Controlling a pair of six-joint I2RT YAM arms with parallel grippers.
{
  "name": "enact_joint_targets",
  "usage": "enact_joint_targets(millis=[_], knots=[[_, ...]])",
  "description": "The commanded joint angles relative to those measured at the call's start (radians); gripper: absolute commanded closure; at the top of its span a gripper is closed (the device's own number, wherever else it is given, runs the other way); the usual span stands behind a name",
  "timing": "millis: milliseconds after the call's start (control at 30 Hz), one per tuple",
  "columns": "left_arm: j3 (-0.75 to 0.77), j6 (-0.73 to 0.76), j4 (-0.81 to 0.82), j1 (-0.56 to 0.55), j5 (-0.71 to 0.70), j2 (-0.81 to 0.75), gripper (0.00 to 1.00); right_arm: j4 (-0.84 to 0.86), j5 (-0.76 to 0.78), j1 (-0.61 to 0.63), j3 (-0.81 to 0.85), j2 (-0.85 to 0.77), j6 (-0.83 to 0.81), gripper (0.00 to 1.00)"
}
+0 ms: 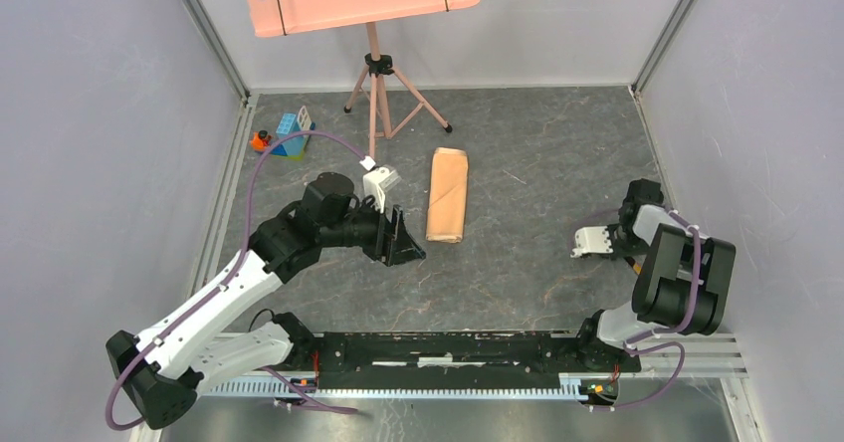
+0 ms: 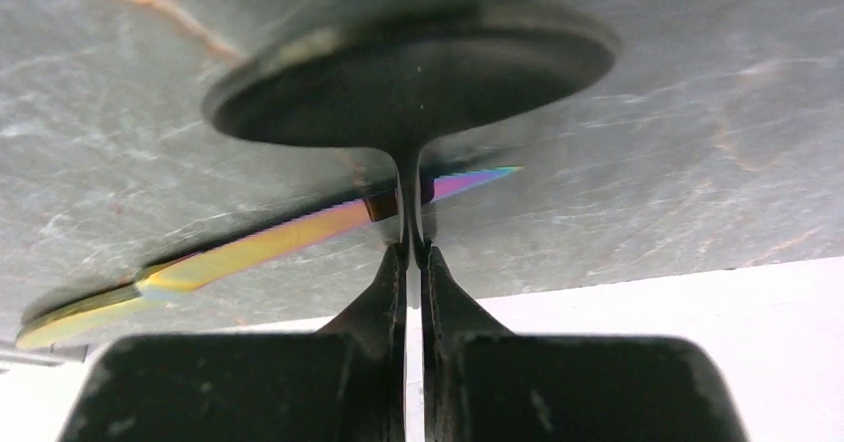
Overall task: Fold the napkin into a case and place the utensils inside
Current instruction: Pick up the spoon from the corner of the board, then pick up the spoon from the folded napkin.
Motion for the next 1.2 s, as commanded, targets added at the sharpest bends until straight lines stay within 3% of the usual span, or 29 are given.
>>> enact_joint_targets(millis=[0,267,367,533,667,800,933,1033,1167], knots=[[0.006,0.007,0.049,0.021,0.033,-0.018,0.33,-0.040,-0.283,0.035,0.045,0.030,0.058,1.00],[-0.021,-0.020,0.090,0.041,0.058,-0.030,0.33,0.154,-0.293,0.146,0.153,-0.018,0.429,1.00],[-0.035,-0.033,0.108,0.057,0.067,-0.033,0.33,0.277,-0.264,0.211,0.156,-0.056,0.664,1.00],[-0.074,-0.053,0.111,0.108,0.075,-0.051,0.33,0.523,-0.204,0.306,0.138,-0.137,1.286,1.00],[-0.125,-0.077,0.113,0.166,0.078,-0.070,0.33,0.491,-0.138,0.428,0.213,-0.129,1.838,1.00],[-0.204,-0.135,0.144,0.202,0.025,-0.069,0.32,0.545,-0.168,0.592,0.264,-0.083,2.239,1.00],[-0.297,-0.252,0.280,0.202,0.027,-0.007,0.32,0.596,-0.112,0.730,0.338,0.028,2.590,1.00],[-0.354,-0.349,0.420,0.198,0.074,0.061,0.32,0.585,-0.101,0.756,0.441,0.158,2.734,1.00],[-0.386,-0.402,0.517,0.172,0.048,0.153,0.33,0.398,-0.110,0.769,0.731,0.342,2.726,1.00]])
